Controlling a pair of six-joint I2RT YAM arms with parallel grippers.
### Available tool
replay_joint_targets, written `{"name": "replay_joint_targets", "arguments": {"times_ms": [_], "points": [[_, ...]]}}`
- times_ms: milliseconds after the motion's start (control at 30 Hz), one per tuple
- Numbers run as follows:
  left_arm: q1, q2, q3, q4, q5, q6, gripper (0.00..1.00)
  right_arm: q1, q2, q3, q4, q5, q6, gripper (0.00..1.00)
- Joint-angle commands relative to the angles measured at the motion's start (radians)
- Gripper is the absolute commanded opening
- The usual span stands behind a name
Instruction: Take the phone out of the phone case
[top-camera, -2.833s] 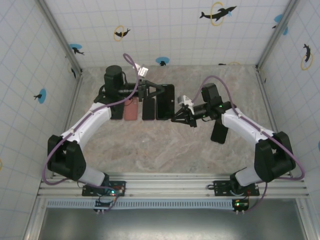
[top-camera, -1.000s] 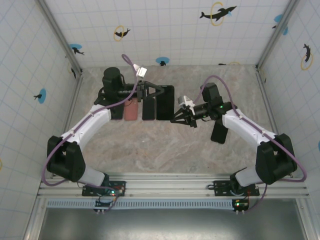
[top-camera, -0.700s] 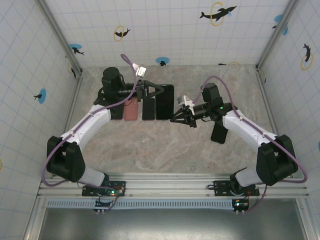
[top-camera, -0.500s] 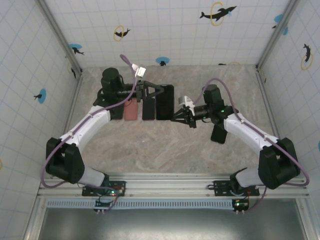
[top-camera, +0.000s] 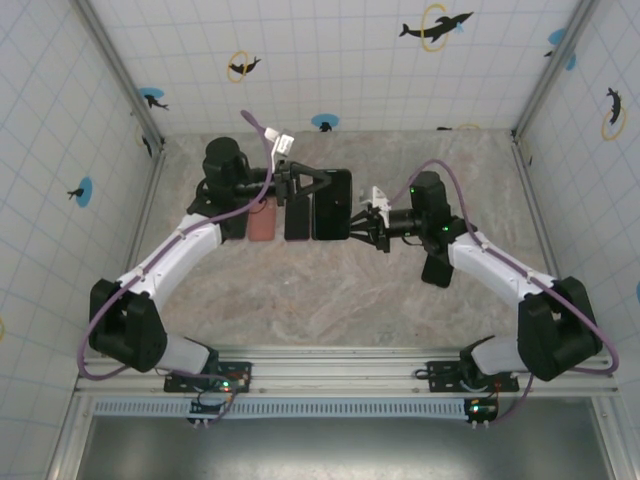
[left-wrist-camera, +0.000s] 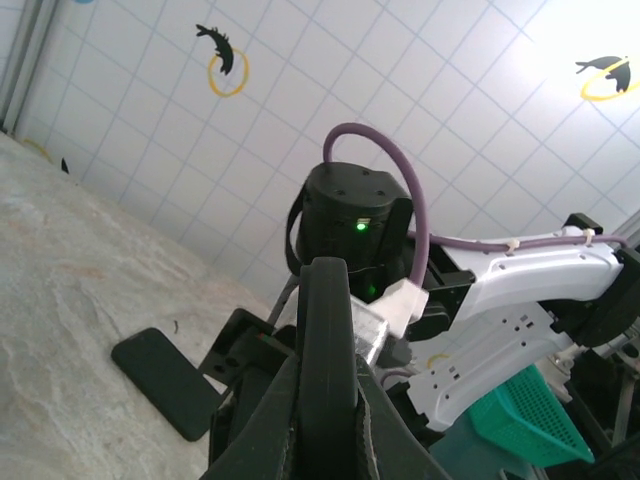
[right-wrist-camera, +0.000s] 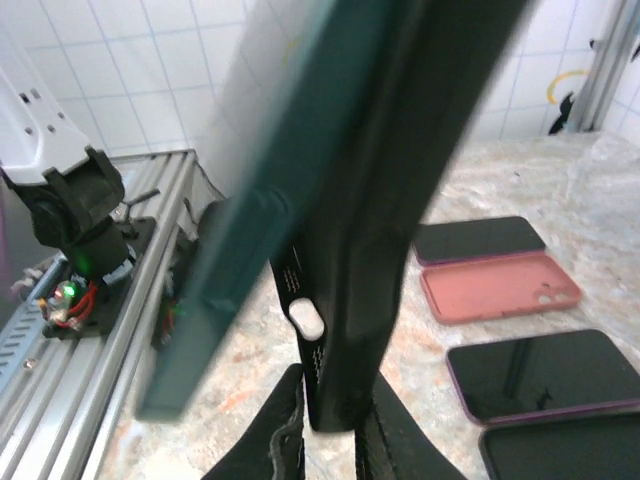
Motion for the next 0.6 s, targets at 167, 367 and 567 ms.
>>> {"name": "replay_joint_targets", "arguments": {"times_ms": [167, 367, 567], "points": [[-0.021, 0.031, 0.001, 0.039, -0.087, -0.094, 0.0, 0.01, -0.067, -0.08, 0.406, -0.079, 0.294, 0.24], [-0.021, 0.028, -0.048, 0.174, -0.223, -0.253, 0.0, 0.012, -0.078, -0.177, 0.613, -0.016, 0.566, 0.28], [-0.02, 0.016, -0.136, 0.33, -0.391, -0.466, 0.0, 0.015, -0.096, -0.256, 0.765, 0.133, 0.911, 0.37]]}}
